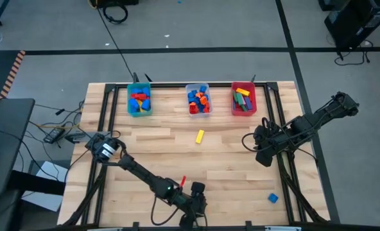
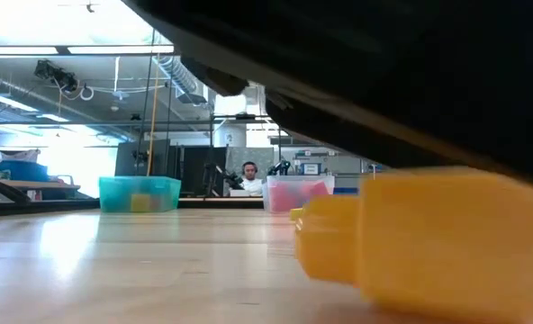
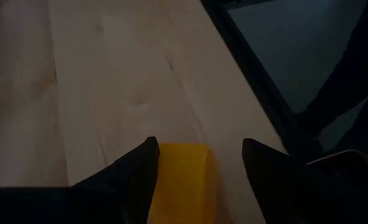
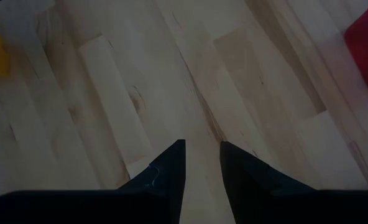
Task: Sort blocks by size
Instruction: Put the yellow 1 stud game piece into the blue bin
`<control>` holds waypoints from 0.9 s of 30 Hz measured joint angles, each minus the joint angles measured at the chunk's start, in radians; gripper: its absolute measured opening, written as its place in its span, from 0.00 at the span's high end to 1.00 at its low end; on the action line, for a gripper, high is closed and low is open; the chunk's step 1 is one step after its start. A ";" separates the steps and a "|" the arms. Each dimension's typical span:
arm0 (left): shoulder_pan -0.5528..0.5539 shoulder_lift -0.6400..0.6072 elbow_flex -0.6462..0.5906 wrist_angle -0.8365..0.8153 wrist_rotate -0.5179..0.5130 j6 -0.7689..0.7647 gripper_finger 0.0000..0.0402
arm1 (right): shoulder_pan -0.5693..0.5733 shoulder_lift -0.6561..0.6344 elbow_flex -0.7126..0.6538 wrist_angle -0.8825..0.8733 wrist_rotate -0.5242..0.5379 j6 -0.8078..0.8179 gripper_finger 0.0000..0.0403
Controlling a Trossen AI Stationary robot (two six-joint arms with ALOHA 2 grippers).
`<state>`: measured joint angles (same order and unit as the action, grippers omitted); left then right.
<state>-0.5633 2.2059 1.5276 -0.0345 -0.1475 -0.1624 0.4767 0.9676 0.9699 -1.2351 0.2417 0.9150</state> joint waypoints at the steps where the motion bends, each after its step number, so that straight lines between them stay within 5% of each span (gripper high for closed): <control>1: 0.001 0.000 0.000 -0.005 0.001 0.000 0.40 | 0.000 0.000 0.000 0.000 0.000 0.000 0.72; 27: 0.006 -0.002 0.009 -0.068 0.058 -0.026 0.38 | 0.000 0.001 0.000 0.027 0.002 0.000 0.72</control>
<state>-0.5575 2.2040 1.5368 -0.1024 -0.0898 -0.1886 0.4767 0.9684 0.9703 -1.2084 0.2436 0.9150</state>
